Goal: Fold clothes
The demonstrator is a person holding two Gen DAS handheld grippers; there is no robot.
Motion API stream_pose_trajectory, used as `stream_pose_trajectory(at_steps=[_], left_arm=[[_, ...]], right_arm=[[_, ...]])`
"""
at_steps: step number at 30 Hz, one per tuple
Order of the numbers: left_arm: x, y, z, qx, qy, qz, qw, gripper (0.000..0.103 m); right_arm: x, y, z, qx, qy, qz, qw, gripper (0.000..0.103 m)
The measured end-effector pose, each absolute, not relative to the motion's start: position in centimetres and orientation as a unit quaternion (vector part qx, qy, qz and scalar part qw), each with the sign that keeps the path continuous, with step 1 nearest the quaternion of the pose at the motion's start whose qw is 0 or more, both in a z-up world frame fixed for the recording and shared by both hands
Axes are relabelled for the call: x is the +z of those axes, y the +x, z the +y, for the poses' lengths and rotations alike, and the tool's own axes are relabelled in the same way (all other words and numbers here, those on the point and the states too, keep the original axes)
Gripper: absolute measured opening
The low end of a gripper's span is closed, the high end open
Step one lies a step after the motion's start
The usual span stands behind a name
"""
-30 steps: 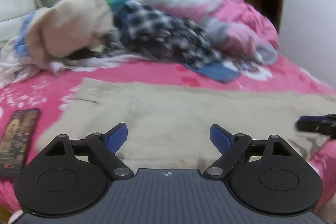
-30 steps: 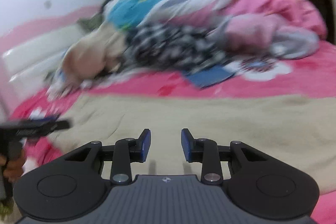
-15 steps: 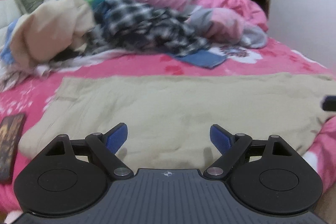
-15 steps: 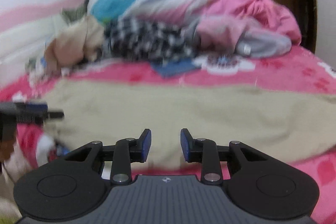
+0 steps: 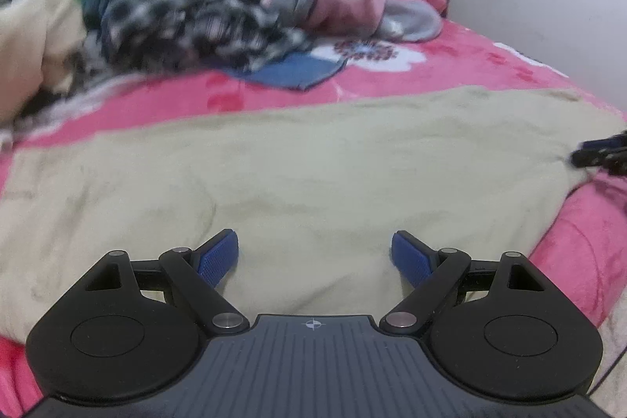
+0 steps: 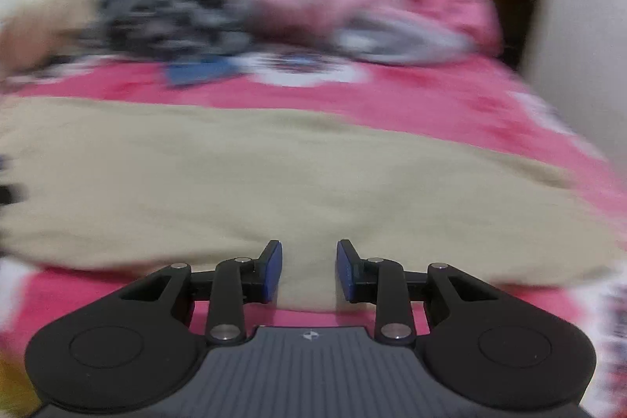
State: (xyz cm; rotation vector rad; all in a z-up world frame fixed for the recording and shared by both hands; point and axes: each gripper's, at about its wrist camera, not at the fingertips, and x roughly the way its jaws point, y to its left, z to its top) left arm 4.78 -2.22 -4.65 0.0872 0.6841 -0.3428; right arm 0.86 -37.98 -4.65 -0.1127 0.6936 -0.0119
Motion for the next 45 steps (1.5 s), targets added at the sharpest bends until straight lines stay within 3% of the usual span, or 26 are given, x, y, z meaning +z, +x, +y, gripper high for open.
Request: stream_pose_trajectory(at_steps=[7,13,16,23,29,38,45], left_arm=[[-3.2,6.0,-3.5,-0.159,0.053,0.333,0.928,0.087],[-3.7,8.3,-5.6,-0.134,0.064,0.367,0.918,0.087],[-4.4,9.1,-6.0,-0.117,0.063,0.391,0.911,0.087],[-4.9,9.6,-6.7,-0.090,0.064,0.407,0.906,0.088],[-4.8,9.7,-7.5,-0.076,0.075,0.413,0.905,0.089],[-4.7,9.7,-8.3,-0.061,0.088,0.415,0.904,0.091],[-4.6,9.6,-8.6,-0.055,0.099,0.413,0.904,0.091]], right_arm=[[-3.0,1.7,-37.6,0.023,0.031,0.285,0.958,0.032],[-5.3,5.6,-34.0,0.104,0.031,0.319,0.942,0.031],[-6.0,6.6,-36.6,0.088,0.057,0.343,0.933,0.024],[-5.0,6.2,-45.7,-0.099,0.051,0.339,0.934,0.024],[-3.5,5.3,-45.9,-0.064,0.068,0.291,0.952,0.024],[-6.9,7.3,-48.3,-0.074,0.092,0.328,0.937,0.024],[-7.7,6.5,-50.3,-0.088,0.124,0.302,0.941,0.023]])
